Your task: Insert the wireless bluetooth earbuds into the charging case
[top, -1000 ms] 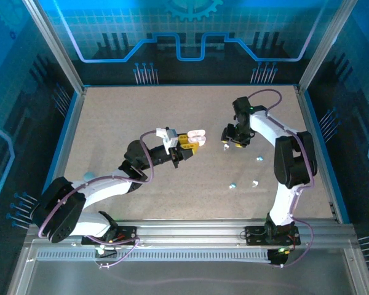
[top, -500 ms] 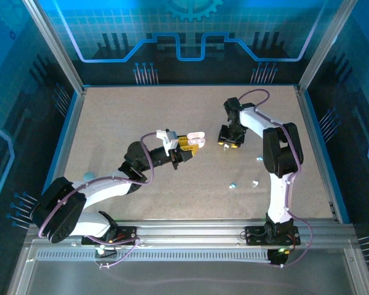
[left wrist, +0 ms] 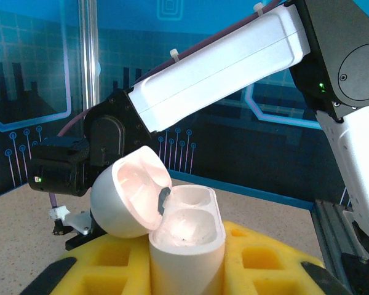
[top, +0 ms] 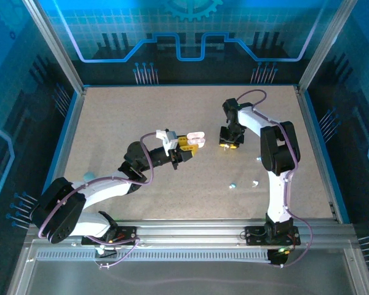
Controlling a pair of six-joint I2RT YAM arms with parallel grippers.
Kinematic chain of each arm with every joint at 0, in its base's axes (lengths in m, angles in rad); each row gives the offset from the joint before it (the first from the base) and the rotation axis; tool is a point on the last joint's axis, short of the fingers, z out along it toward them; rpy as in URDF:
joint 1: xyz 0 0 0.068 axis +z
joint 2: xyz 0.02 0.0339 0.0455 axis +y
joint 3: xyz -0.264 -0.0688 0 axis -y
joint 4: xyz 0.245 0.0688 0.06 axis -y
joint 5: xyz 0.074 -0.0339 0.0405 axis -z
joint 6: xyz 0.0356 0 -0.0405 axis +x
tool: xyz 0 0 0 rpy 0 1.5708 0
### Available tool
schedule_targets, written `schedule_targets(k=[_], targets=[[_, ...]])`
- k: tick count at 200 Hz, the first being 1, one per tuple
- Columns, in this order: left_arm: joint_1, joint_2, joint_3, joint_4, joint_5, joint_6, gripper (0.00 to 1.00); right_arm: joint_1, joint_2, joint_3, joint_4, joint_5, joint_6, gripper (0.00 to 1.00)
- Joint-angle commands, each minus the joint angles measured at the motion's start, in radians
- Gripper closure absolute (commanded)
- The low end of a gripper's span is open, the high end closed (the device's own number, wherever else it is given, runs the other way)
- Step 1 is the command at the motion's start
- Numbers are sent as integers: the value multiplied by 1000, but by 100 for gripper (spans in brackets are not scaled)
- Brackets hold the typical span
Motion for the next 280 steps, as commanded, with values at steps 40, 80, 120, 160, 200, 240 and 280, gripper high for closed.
schedule_targets(k=[40, 80, 120, 160, 200, 240, 280], targets=[[9, -20, -6, 25, -3, 5, 77, 16, 41, 55, -48, 36, -44, 63], [9, -23, -9, 22, -3, 3, 77, 20, 46, 52, -45, 19, -35, 65], [9, -24, -9, 22, -2, 0, 77, 27, 45, 52, -44, 19, -48, 69], [9, -25, -11, 22, -1, -4, 77, 34, 47, 52, -55, 44, -50, 68], [9, -26, -11, 22, -1, -6, 77, 37, 50, 44, -58, 53, -37, 65], [9, -25, -11, 22, -1, -5, 77, 40, 42, 32, -56, 65, -6, 65], [9, -25, -11, 22, 0, -6, 77, 47, 43, 23, -54, 82, 11, 68]])
